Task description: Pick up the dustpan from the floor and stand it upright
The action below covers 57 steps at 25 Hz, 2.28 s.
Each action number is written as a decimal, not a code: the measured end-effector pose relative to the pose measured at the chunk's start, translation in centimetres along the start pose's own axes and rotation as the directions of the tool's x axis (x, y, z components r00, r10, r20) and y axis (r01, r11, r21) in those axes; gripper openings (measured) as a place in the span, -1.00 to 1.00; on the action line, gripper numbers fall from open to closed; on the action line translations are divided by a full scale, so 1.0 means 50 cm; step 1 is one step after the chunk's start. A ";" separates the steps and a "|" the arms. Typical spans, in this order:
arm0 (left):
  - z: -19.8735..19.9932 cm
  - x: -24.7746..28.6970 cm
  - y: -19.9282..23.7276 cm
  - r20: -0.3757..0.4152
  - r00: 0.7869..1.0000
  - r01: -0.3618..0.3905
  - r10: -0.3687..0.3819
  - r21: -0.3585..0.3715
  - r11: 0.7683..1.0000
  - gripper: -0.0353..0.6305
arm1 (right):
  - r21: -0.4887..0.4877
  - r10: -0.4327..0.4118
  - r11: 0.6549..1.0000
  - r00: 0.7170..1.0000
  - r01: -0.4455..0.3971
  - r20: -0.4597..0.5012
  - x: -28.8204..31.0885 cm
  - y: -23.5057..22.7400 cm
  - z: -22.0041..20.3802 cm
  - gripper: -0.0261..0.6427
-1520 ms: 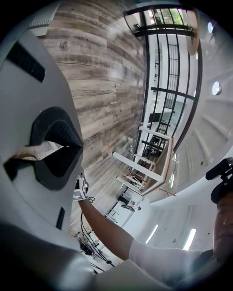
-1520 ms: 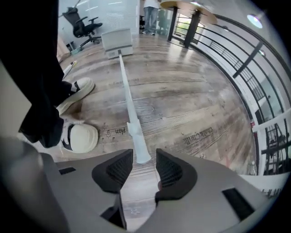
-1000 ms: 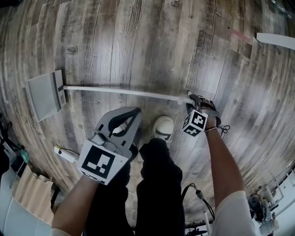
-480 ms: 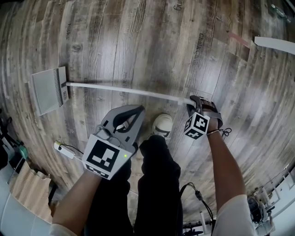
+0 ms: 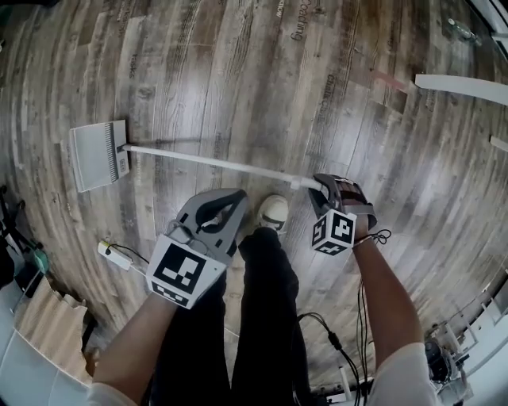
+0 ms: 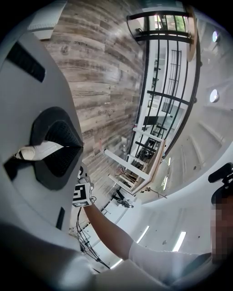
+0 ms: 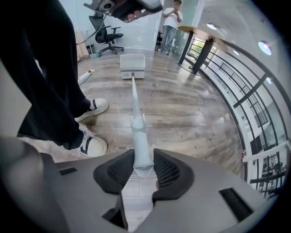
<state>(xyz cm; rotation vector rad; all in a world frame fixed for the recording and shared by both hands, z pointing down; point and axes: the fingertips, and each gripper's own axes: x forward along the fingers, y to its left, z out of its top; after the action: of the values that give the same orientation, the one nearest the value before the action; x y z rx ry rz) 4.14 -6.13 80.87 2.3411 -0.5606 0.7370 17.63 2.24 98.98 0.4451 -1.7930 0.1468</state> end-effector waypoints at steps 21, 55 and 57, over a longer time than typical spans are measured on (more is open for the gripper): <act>0.195 -0.368 -0.133 0.041 0.996 -0.082 0.084 -0.051 0.995 -0.82 | -0.081 -0.011 0.996 0.972 0.031 0.235 -0.574 -0.086 0.419 -0.49; 0.337 -0.707 -0.279 0.227 0.958 -0.142 0.173 -0.146 0.979 -0.82 | -0.207 -0.070 0.975 0.996 0.080 0.053 -0.886 -0.057 0.592 -0.50; 0.340 -0.720 -0.275 0.238 0.954 -0.150 0.184 -0.154 0.977 -0.82 | -0.218 -0.065 0.973 0.997 0.074 0.049 -0.884 -0.049 0.607 -0.50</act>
<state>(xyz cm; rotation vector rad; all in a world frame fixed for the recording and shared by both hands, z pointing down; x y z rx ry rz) -9.34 -0.10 41.44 2.2938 -0.9014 0.4608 0.14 -0.21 48.31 0.3533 -1.8075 -0.1099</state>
